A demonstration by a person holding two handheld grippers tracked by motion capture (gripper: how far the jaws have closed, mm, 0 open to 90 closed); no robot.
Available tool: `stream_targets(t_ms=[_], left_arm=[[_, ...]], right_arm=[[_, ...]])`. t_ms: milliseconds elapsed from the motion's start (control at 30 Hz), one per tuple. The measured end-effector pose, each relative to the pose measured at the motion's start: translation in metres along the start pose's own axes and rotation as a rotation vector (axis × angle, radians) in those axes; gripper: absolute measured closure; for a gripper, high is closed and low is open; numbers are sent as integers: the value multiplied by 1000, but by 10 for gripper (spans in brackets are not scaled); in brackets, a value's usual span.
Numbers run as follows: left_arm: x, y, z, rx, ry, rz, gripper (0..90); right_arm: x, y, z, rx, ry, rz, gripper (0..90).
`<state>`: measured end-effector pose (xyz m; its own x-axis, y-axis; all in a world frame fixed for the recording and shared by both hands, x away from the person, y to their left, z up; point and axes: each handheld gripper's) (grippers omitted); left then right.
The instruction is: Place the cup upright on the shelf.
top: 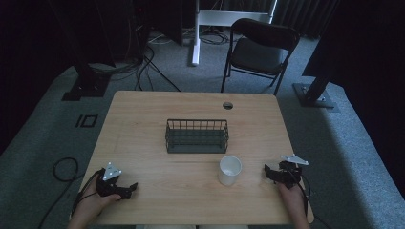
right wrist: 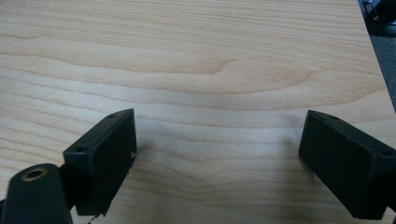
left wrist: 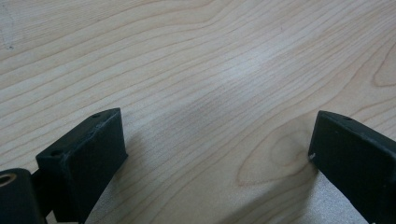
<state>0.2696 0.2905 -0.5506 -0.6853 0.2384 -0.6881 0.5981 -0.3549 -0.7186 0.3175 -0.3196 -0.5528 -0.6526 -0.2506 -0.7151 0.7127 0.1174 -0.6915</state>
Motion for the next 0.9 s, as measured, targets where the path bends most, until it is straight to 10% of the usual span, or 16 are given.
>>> stream_targets(t_ms=[900], left_arm=[[0, -2, -5, 74, 87, -13, 60]], right_arm=[[0, 0, 0, -2, -2, 0, 108]])
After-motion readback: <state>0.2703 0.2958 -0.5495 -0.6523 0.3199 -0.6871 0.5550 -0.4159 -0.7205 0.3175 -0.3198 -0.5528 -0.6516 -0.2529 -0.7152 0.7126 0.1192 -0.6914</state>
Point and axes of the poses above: each handheld gripper's, and its own axes: y roughly forward along the jaws, x roughly out of its underside, z roughly to its right, and after that the axes turned 9 degrees about -y, right-handed
